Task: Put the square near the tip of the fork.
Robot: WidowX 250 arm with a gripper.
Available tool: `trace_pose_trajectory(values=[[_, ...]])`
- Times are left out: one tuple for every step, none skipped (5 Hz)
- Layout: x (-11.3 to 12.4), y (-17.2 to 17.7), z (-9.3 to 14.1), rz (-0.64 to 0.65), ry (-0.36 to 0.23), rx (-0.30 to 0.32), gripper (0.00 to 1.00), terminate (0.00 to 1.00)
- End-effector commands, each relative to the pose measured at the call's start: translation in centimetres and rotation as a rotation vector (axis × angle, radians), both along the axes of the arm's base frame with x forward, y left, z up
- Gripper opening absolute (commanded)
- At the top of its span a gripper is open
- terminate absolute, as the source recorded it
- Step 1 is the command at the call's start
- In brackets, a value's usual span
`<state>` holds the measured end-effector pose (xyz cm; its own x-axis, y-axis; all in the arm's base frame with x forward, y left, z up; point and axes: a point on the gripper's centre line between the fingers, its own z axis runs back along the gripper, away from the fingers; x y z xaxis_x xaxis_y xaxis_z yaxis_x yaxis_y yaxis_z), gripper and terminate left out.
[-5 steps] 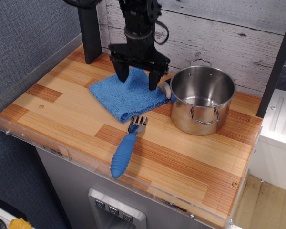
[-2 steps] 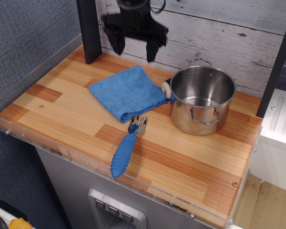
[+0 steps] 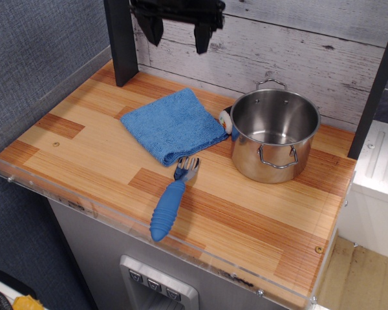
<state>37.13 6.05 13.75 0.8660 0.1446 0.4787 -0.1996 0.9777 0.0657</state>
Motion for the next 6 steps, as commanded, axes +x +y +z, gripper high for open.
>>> trace_pose_trajectory(values=[[-1.34, -0.02, 2.03, 0.020, -0.040, 0.010, 1.00, 0.00], [-1.34, -0.02, 2.03, 0.020, -0.040, 0.010, 1.00, 0.00], [-1.34, -0.02, 2.03, 0.020, -0.040, 0.010, 1.00, 0.00], [-1.34, -0.02, 2.03, 0.020, -0.040, 0.010, 1.00, 0.00], [-1.34, -0.02, 2.03, 0.020, -0.040, 0.010, 1.00, 0.00], [-1.34, -0.02, 2.03, 0.020, -0.040, 0.010, 1.00, 1.00]])
